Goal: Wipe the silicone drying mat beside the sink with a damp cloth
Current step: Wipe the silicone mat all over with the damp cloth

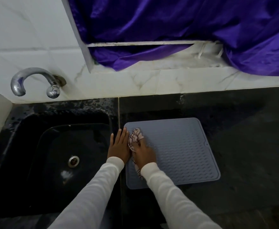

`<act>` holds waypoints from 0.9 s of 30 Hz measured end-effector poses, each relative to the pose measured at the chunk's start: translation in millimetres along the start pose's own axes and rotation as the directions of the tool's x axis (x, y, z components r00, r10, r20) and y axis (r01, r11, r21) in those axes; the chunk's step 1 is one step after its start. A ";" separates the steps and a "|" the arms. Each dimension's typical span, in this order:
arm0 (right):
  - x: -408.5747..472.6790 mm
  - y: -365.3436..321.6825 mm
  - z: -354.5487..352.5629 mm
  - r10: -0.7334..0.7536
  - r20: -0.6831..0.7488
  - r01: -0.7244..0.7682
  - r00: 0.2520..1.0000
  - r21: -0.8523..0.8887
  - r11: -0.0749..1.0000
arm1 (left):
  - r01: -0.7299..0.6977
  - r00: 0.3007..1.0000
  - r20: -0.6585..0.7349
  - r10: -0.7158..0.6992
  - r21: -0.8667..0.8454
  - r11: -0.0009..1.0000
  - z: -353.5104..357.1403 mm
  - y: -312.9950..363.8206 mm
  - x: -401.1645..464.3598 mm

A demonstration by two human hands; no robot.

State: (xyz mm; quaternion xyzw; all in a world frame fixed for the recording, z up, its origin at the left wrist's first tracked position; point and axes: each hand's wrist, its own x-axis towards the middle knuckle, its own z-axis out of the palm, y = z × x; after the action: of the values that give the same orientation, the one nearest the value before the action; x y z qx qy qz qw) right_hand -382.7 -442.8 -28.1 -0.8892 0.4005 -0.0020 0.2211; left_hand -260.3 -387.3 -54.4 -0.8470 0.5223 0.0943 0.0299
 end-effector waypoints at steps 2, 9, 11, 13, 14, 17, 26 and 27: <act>4.2 12.8 -5.8 -0.007 0.012 0.008 1.000 -0.102 0.995 | -0.011 1.000 -0.012 0.011 0.024 1.000 0.0 -2.2 -0.8; -0.6 92.9 -38.9 0.059 -0.029 -0.063 0.998 -0.171 0.983 | -0.032 0.998 -0.055 0.031 -0.027 0.999 6.6 -10.0 -0.2; -5.8 117.8 -52.6 0.064 -0.054 -0.073 0.996 -0.180 0.981 | -0.025 0.997 -0.071 0.023 -0.035 0.999 7.0 -10.4 -0.8; -10.7 139.2 -66.0 0.078 -0.069 -0.090 0.995 -0.190 0.978 | -0.025 0.997 -0.078 0.021 -0.039 0.999 6.6 -9.5 -0.7; -12.6 150.5 -70.7 0.086 -0.070 -0.098 0.994 -0.198 0.975 | -0.027 0.997 -0.075 0.024 -0.038 0.999 6.8 -9.0 -0.9; -16.7 185.6 -88.8 0.142 -0.086 -0.159 0.986 -0.226 0.961 | -0.021 0.997 -0.078 0.018 -0.033 0.999 7.8 -9.1 -0.5; -15.3 262.2 -129.3 0.388 -0.161 -0.418 0.908 -0.259 0.871 | -0.012 0.997 -0.078 0.006 -0.078 0.997 8.8 -3.5 -0.4; -15.1 258.8 -127.4 0.398 -0.169 -0.429 0.902 -0.248 0.868 | -0.014 0.997 -0.082 0.007 -0.077 0.997 9.2 -2.8 -0.2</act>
State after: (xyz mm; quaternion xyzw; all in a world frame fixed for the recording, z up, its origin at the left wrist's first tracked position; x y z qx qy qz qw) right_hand -600.0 -632.5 -12.8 -0.8033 0.5896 0.0520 0.0660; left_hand -259.0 -384.5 -63.6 -0.8479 0.5235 0.0799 -0.0248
